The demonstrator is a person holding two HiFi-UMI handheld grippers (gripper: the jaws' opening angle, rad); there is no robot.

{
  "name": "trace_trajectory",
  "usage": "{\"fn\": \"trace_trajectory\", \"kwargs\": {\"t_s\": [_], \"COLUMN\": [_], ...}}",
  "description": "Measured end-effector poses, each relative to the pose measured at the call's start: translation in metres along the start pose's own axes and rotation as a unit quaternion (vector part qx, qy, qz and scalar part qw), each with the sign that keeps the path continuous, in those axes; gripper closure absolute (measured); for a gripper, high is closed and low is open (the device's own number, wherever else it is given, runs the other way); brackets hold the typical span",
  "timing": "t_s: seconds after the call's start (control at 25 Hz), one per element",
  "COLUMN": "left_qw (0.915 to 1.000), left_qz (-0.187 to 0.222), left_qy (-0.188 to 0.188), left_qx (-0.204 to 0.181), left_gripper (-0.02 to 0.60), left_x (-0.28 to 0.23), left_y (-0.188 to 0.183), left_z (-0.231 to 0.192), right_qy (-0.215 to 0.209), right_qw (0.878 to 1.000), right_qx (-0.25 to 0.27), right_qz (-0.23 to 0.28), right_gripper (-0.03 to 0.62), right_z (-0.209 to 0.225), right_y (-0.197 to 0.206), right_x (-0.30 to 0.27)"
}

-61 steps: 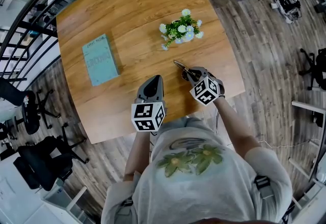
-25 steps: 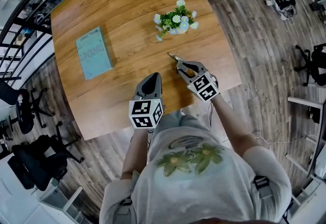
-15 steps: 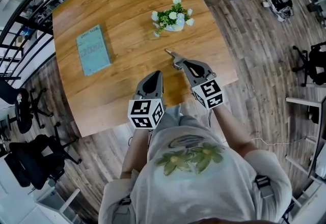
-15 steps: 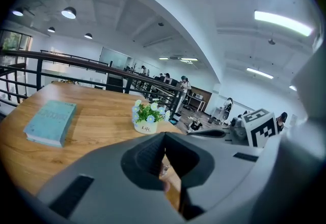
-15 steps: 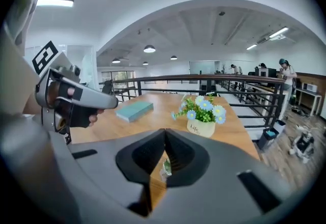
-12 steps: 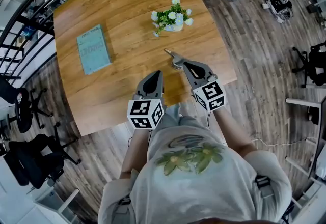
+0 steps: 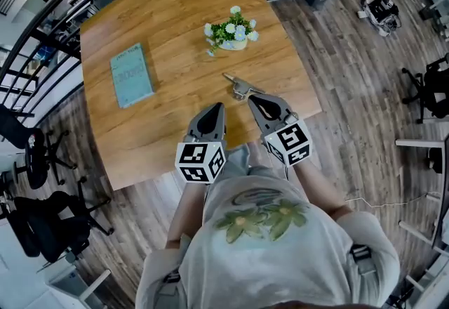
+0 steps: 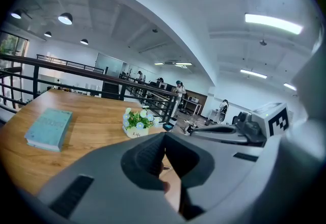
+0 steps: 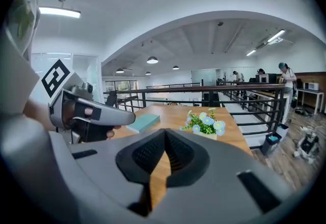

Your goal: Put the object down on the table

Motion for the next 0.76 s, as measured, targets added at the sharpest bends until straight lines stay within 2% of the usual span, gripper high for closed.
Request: {"fn": "trace_trajectory", "kwargs": {"t_s": [0.24, 0.76], "left_qw": [0.9998, 0.9997], "left_qz": [0.003, 0.004], "left_qy": [0.004, -0.001], "left_qx": [-0.018, -0.024], "left_gripper": [0.566, 0.566], "left_x": [0.001, 0.017], "left_y": [-0.004, -0.003], "left_z": [0.01, 0.016], "right_qy": [0.006, 0.008], "right_qw": [1.0, 1.0], "right_qx": [-0.004, -0.002], "right_qz": [0.004, 0.007], "right_gripper": [0.588, 0.587], "right_z": [0.0, -0.009], "right_y": [0.001, 0.001], "right_x": [0.013, 0.027]}}
Point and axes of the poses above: the fingertips, and each gripper's own axes: x backward along the fingers, z to its right, y out of its underside, the point moved 3 cm from there along x, backward along the fingers, and after that the axes turned 3 degrees about x, right-handed, at the moved point
